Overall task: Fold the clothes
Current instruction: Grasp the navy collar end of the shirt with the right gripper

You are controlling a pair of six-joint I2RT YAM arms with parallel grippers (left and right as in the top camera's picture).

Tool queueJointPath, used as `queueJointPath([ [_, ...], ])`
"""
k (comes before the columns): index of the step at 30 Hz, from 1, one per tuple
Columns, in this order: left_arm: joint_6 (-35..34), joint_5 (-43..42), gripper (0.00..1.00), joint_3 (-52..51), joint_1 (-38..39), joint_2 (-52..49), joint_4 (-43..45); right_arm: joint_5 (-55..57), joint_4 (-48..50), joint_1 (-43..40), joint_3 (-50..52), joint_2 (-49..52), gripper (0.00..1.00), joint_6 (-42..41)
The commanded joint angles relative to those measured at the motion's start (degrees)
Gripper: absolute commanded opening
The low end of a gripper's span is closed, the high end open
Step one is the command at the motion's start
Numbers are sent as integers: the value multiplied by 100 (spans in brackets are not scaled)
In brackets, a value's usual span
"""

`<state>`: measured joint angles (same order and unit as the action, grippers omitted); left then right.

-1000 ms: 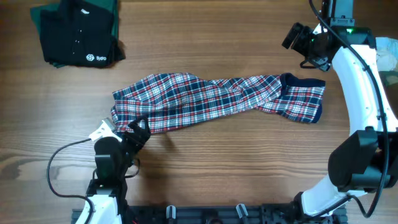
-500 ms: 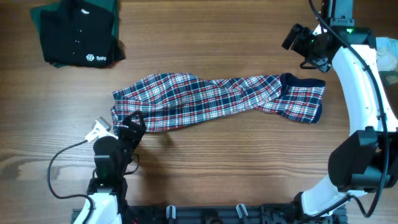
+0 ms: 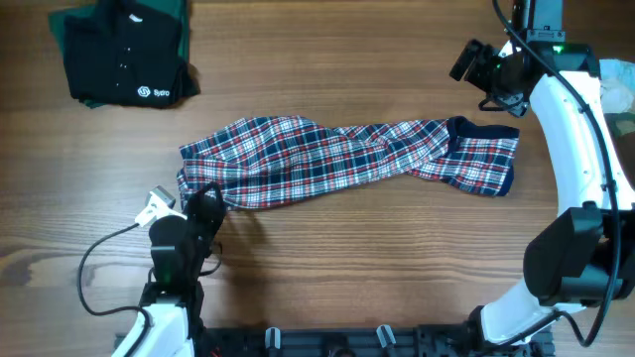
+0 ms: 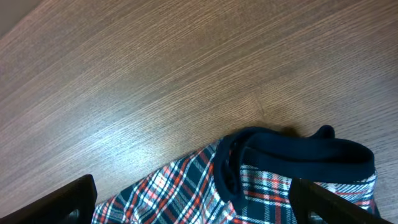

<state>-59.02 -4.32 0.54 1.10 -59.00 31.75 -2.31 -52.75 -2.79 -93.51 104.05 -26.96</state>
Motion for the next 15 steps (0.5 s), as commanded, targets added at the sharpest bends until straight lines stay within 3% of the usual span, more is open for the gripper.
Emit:
queueJointPath([
  [1, 2, 55, 30, -15, -26, -142, 24, 103, -63, 4, 28, 76, 100, -17],
  [9, 7, 59, 57, -15, -26, -264, 24, 101, -72, 4, 28, 76, 100, -20],
  [12, 7, 59, 74, -15, -26, -293, 22, 101, -70, 4, 28, 76, 100, -17],
  [15, 7, 149, 78, -15, -26, -507, 24, 101, -70, 4, 28, 76, 100, -17],
])
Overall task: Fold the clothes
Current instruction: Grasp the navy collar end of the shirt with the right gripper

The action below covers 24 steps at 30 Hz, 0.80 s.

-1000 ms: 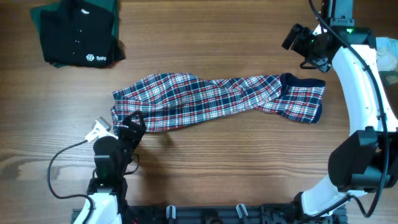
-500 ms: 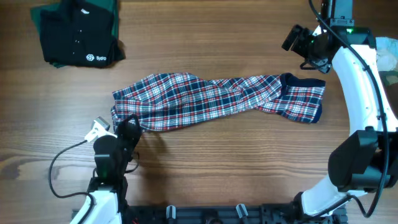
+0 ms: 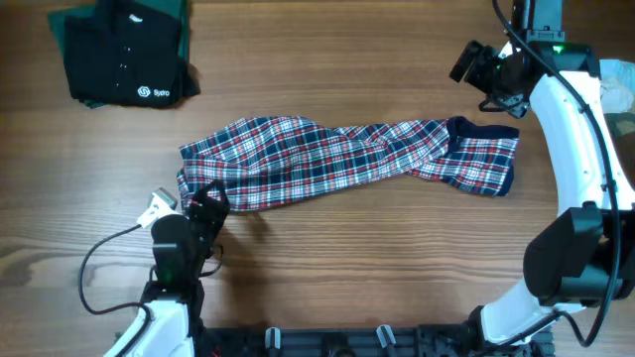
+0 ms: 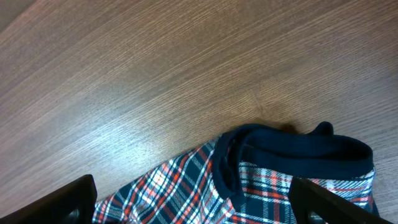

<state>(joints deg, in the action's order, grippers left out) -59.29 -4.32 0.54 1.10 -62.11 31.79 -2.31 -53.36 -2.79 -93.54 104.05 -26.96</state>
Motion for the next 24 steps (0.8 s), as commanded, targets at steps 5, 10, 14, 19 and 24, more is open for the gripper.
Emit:
queueJointPath([
  [5, 31, 247, 68, -9, -26, -446, 90, 103, -9, 4, 31, 76, 100, -15],
  [10, 31, 295, 30, -9, -26, -470, 151, 103, -9, 2, 31, 76, 100, -15],
  [14, 33, 319, 11, -9, -26, -470, 389, 105, -22, 2, 31, 76, 100, -9],
  [19, 31, 317, 4, -9, -26, -470, 402, 142, -98, 2, 31, 74, 100, -20],
  [24, 31, 317, 4, -9, -26, -470, 400, 122, -866, 2, 28, 2, 100, -813],
])
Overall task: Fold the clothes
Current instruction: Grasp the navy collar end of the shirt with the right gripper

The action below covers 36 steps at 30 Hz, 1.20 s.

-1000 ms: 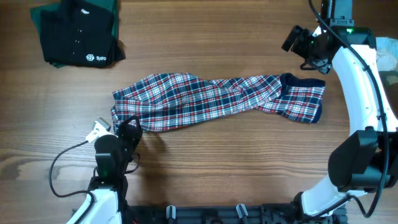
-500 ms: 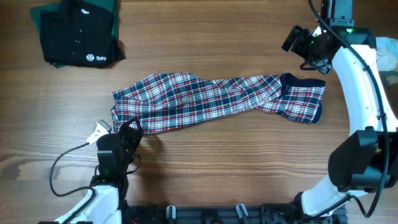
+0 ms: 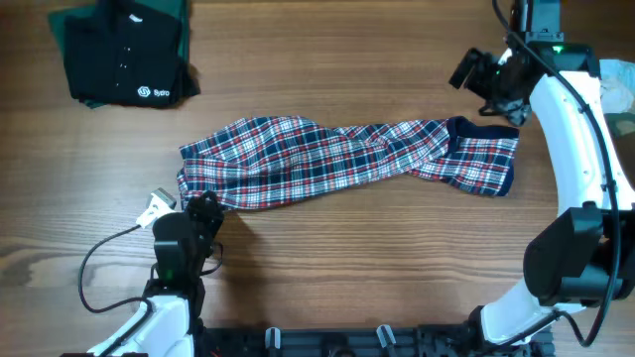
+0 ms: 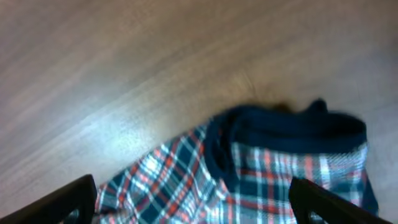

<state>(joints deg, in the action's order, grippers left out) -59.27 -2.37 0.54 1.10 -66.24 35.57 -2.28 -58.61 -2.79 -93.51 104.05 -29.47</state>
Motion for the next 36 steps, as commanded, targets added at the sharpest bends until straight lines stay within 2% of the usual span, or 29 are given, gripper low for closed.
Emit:
queueJointPath([
  [1, 28, 122, 4, -9, -26, -57, 22, 122, -481, 2, 26, -4, 100, -691],
  [7, 28, 120, 4, -9, -26, -57, 22, 142, -866, -46, 74, -151, 100, -1285],
  [10, 28, 120, 4, -9, -26, -57, 24, 83, -667, -46, 682, -153, 100, -1451],
  [16, 28, 118, 4, -9, -26, -57, 22, -1705, 984, -44, 1919, -153, 100, -634],
  [21, 28, 122, 5, -9, -26, -57, 22, -1709, 1134, -44, 1989, -153, 100, -44],
  [28, 28, 118, 4, -9, -26, -57, 22, -1690, 1650, -39, 2140, -144, 99, -31],
  [32, 28, 118, 5, -9, -26, -57, 22, -1731, 2184, -39, 2328, -129, 78, -57],
  [36, 28, 118, 5, -9, -26, -57, 22, -1709, 2275, -28, 2393, -129, 77, -116],
])
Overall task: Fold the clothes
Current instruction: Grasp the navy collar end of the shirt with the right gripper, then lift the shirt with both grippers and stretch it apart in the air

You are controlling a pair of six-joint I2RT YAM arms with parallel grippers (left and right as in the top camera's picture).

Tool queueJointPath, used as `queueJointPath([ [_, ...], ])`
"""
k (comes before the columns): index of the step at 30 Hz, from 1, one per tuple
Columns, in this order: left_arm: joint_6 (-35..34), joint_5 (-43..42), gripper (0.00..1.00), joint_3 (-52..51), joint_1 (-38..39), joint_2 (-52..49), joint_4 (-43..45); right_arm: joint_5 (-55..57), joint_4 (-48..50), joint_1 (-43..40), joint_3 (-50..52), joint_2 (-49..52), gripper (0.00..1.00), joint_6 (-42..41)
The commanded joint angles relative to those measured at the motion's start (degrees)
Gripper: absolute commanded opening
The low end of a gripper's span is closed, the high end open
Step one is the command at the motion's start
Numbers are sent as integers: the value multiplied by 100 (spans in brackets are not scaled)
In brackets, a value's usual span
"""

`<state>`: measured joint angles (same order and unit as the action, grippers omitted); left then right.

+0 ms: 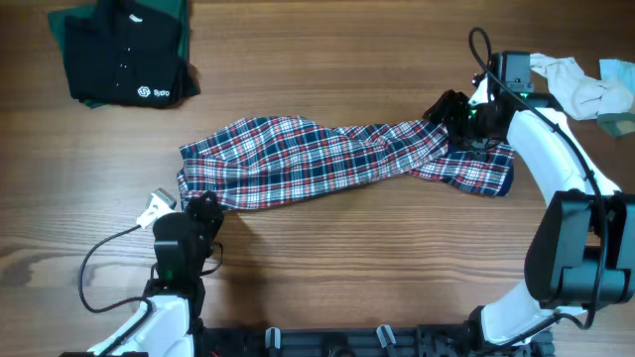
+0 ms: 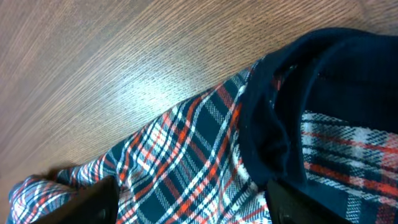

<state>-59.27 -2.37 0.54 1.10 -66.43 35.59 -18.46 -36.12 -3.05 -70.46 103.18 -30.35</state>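
A red, white and navy plaid garment (image 1: 327, 159) lies stretched in a long crumpled band across the table, its navy waistband (image 1: 486, 134) at the right end. My right gripper (image 1: 448, 107) sits low over that end, close to the cloth. In the right wrist view the gripper (image 2: 196, 210) is open, its dark fingers (image 2: 93, 200) wide apart with plaid cloth and the waistband (image 2: 280, 124) between them. My left gripper (image 1: 203, 210) rests just below the garment's lower left corner; whether it is open or shut does not show.
A folded black shirt with a small logo (image 1: 124, 61) lies on green cloth at the back left. A pale crumpled cloth (image 1: 580, 84) sits at the back right corner. A thin cable (image 1: 104, 253) loops beside the left arm.
My right gripper was above bare wood beyond the waistband; now it is lower and further left, right over the waistband end with cloth between its open fingers. The left gripper has barely moved.
At first my right gripper hung open behind the waistband and my left gripper touched the garment's lower left corner. The left then sat slightly back from the cloth's edge. The right stayed high until now, when it sits low on the waistband. The garment lies unchanged.
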Motion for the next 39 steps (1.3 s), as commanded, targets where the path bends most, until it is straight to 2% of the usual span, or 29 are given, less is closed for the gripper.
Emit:
queueJointPath([
  [1, 28, 120, 5, -9, -26, -37, 20, -87, 42, -2, 127, -42, 77, -31],
  [9, 28, 120, 5, -9, -26, -37, 20, 37, 590, -2, 721, -37, 79, -433],
  [15, 28, 120, 5, -9, -26, -37, 20, 37, 796, -2, 721, -37, 72, -435],
  [21, 28, 120, 4, -9, -26, -37, 20, 42, 835, -2, 721, -37, 45, -433],
  [23, 28, 120, 4, -9, -26, -37, 20, 61, 846, -2, 721, -37, 31, -433],
  [26, 28, 118, 4, -9, -26, -37, 22, 85, 855, -2, 721, -37, 4, -422],
  [29, 31, -4, 4, -9, -26, -31, 153, 55, 964, -2, 704, -46, 4, -428],
  [33, 55, -385, 4, -9, -26, -20, 925, 35, 914, -2, 483, -201, 4, -411],
  [35, 52, -470, 4, -9, -26, -9, 1307, 35, 911, -2, 402, -472, 4, -411],
  [39, 52, -719, 4, -9, -26, 76, 1429, 37, 909, -2, 402, -1032, 4, -389],
])
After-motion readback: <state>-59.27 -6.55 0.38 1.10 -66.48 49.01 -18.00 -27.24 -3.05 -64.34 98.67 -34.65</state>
